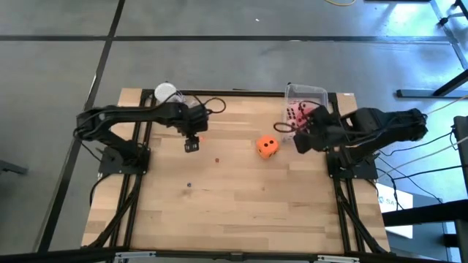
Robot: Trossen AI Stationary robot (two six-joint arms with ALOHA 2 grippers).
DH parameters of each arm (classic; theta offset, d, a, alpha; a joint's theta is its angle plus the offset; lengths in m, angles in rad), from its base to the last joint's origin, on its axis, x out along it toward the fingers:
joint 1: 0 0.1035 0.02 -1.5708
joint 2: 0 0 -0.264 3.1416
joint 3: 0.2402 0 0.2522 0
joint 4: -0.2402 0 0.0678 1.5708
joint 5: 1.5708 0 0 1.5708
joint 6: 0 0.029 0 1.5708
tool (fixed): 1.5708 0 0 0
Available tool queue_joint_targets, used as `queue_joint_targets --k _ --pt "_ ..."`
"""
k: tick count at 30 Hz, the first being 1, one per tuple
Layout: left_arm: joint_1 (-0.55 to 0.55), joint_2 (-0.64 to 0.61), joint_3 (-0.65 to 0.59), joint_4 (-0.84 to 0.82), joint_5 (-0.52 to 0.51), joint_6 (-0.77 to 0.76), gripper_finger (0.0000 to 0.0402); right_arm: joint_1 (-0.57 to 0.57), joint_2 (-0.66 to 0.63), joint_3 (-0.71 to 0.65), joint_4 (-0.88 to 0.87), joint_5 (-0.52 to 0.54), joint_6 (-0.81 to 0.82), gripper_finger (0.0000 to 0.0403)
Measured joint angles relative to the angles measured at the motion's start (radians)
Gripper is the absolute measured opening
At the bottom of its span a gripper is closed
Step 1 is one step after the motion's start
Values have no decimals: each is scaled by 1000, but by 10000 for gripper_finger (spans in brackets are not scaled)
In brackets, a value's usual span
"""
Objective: Pick & Place Dice
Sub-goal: Put the small orange die into the container
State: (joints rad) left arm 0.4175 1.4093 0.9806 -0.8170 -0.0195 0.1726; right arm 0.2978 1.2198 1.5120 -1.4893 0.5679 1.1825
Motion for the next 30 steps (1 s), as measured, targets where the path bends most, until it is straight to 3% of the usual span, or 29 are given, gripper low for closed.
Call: queue_joint_targets --k 13,30 --pt "25 171 -1 142 56 61 222 149 0 0 -1 80 116 234" --pt "36 284 0 148 39 45 221 165 0 0 -1 98 119 234"
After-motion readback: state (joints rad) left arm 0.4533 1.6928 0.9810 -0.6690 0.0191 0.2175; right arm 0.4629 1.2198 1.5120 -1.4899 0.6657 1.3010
